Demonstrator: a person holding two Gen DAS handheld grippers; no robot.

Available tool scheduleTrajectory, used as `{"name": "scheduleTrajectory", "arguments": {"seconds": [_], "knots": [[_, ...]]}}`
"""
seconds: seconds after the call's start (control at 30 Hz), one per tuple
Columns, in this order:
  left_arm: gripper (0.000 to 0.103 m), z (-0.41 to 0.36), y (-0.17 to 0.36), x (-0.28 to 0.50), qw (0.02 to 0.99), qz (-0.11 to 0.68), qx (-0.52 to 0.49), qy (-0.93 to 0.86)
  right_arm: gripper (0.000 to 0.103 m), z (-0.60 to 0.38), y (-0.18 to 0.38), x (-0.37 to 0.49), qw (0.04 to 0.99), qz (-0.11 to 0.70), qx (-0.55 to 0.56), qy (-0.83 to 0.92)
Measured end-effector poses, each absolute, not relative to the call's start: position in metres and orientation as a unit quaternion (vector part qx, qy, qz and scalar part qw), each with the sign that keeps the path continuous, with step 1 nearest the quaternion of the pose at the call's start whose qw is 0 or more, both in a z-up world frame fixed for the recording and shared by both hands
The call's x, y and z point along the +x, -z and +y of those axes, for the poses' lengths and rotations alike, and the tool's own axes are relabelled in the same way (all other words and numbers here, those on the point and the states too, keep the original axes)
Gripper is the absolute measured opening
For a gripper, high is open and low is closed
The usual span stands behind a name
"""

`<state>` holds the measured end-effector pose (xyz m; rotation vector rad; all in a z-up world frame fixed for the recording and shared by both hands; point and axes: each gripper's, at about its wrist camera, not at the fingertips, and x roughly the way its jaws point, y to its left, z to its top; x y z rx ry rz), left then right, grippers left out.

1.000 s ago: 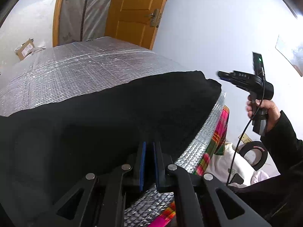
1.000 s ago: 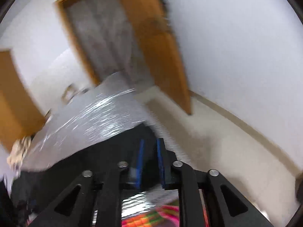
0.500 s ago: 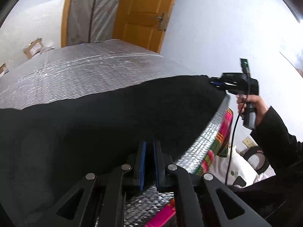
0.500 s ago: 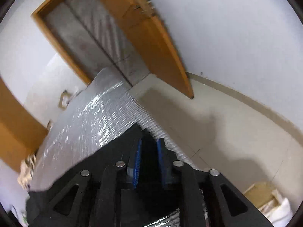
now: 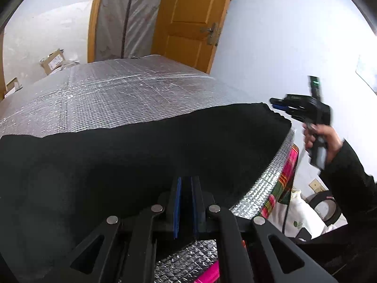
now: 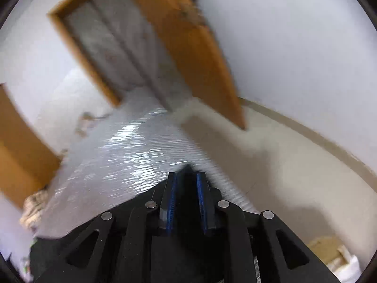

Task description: Fold clothes

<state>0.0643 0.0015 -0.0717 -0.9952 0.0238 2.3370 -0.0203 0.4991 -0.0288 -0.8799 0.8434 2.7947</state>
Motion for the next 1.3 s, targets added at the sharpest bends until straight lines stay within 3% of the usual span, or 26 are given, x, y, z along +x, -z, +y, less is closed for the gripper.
{"name": "scheduleTrajectory", "arguments": {"seconds": [0.23,0.5,0.73,1.13,1.3], "knots": [[0.007,0.022,0.080,0.070,0.319,0.033,-0.385,-0.865,0.019,0.376,0.037,0.021,-0.150,0.111,-0.292,-0.938],[0.007,0.010,0.078,0.087,0.303,0.028,-0.377,-0.875,0.020,0.327,0.038,0.050,-0.180,-0.021,-0.275,-0.944],[0.007,-0.034,0.076,0.093,0.228,-0.010,-0.371,-0.900,0.020,0.256,0.038,0.045,-0.263,-0.045,-0.270,-0.925],[0.007,-0.160,0.066,0.119,-0.017,-0.128,-0.298,-0.946,0.019,0.292,0.046,0.031,-0.211,0.005,-0.296,-0.932],[0.008,-0.162,0.056,0.109,-0.008,-0.123,-0.287,-0.950,0.022,0.262,0.031,0.022,-0.253,0.008,-0.292,-0.922]]}}
